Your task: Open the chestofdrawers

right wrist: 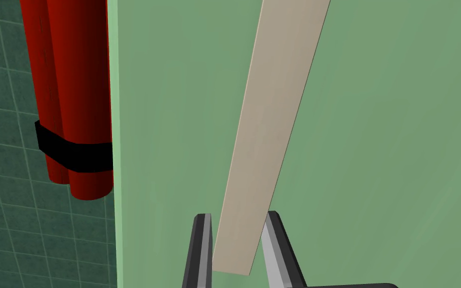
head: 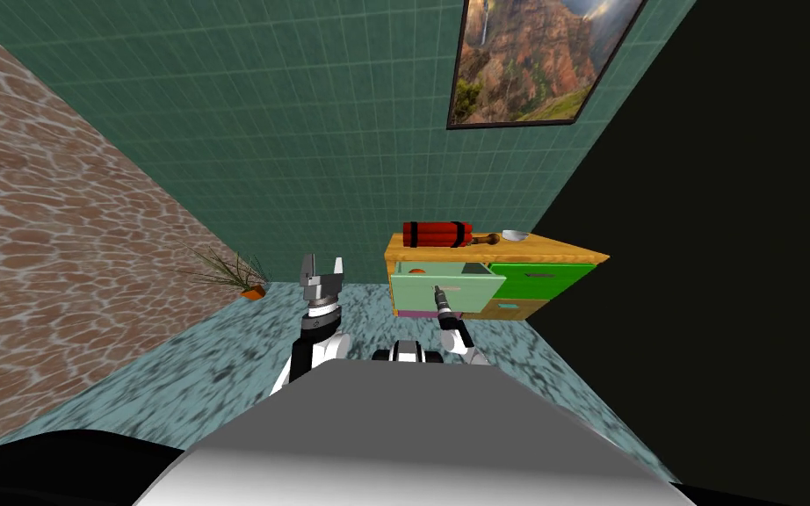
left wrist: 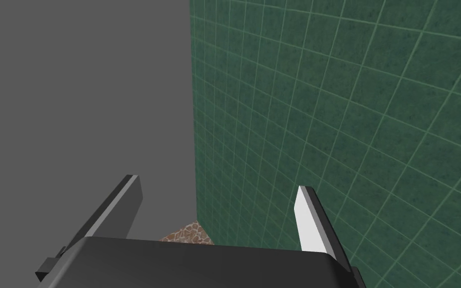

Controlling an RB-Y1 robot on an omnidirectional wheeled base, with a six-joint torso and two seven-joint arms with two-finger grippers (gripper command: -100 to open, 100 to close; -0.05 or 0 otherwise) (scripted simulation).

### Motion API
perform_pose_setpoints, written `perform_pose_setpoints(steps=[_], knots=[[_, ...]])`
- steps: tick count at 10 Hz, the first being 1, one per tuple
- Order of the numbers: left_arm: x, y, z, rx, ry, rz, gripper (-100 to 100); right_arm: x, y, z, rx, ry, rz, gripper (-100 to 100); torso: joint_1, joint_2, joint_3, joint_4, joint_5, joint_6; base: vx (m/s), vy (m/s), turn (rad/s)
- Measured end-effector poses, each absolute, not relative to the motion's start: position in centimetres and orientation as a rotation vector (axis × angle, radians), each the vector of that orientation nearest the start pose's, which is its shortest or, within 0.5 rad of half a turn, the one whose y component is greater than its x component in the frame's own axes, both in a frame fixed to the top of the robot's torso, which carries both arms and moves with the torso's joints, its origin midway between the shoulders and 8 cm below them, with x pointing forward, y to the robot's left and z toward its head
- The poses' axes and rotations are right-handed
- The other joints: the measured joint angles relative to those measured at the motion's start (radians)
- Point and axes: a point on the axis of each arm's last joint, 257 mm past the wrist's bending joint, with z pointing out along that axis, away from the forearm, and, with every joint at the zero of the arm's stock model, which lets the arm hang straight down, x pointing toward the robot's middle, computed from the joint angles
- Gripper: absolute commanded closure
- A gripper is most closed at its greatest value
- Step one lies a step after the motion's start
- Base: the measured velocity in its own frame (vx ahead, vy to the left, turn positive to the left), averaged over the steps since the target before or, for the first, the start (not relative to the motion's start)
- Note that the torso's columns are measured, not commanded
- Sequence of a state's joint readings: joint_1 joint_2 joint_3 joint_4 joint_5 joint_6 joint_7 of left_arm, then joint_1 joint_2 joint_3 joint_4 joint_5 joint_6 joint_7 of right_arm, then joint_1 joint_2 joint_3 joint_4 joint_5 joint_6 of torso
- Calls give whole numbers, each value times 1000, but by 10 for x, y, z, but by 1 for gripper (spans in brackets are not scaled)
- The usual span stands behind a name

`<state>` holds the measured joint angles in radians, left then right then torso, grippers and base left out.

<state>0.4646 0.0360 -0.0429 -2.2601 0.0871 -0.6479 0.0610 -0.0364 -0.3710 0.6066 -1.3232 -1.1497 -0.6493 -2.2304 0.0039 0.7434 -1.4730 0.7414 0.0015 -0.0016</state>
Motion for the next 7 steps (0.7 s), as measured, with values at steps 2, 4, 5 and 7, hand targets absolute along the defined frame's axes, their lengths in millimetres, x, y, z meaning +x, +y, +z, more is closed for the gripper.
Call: perform_pose_setpoints(steps=[2, 4, 5, 7], knots=[[324, 267, 52, -586, 459, -1502, 0, 492, -192, -291, -1311, 1018, -1351, -100, 3, 3, 2, 2, 0, -2, -169, 27, -66], [324, 267, 52, -586, 459, -1501, 0, 501, -191, -283, -1312, 1012, -1343, -100, -3, -15, -8, -6, -1, 0, -21, 26, -53], [324, 267, 52, -586, 459, -1501, 0, 505, -192, -281, -1318, 1013, -1337, -100, -5, -16, -10, -6, -2, 1, -10, 26, -74], [324, 267, 52, -586, 459, -1501, 0, 517, -191, -270, -1322, 1004, -1327, -100, -5, -7, -4, -3, -1, 1, -16, 28, -62]])
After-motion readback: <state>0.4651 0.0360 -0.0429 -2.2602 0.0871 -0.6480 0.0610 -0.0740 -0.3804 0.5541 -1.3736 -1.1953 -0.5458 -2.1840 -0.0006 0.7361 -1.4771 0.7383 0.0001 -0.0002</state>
